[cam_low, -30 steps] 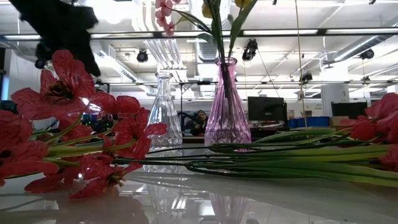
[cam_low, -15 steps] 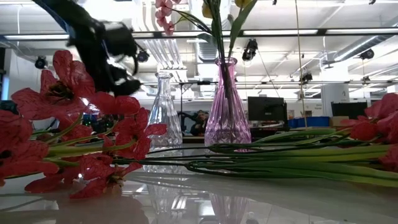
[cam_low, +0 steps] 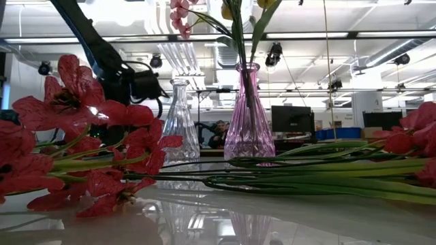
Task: Sort flowers into vase by color
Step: Put the pink flowers into the purple vase
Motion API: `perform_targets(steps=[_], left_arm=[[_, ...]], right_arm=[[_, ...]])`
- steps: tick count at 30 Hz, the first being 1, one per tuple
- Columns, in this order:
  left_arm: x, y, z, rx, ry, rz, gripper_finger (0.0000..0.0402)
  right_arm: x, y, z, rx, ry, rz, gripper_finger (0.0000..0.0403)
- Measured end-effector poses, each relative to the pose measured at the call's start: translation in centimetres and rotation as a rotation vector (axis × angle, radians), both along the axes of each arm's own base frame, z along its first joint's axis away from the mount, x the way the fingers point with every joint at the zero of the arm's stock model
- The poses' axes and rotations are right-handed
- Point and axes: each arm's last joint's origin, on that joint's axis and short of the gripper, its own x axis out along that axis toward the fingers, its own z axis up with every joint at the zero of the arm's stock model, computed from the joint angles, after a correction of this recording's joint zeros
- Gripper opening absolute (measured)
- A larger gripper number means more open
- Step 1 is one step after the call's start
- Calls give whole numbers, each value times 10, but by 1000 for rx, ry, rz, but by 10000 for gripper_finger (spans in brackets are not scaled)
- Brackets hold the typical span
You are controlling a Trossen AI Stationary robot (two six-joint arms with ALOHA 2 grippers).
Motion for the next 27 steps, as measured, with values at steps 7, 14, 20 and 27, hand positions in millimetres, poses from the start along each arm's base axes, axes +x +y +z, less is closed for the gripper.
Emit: perform_targets(steps=[7, 14, 20, 27], left_arm=[[-1, 10, -6, 3, -2, -10, 102], [-3, 7, 10, 12, -67, -32, 12], [1, -26, 77, 181, -279, -185, 2], [-28, -87, 160, 449, -539, -387, 0]], right_arm=[[-3, -2, -5, 71, 51, -34, 219], [-12, -5, -2, 94, 59, 4, 219], [-14, -3, -10, 31, 71, 22, 219], [-2, 9, -38, 25, 52, 24, 219]])
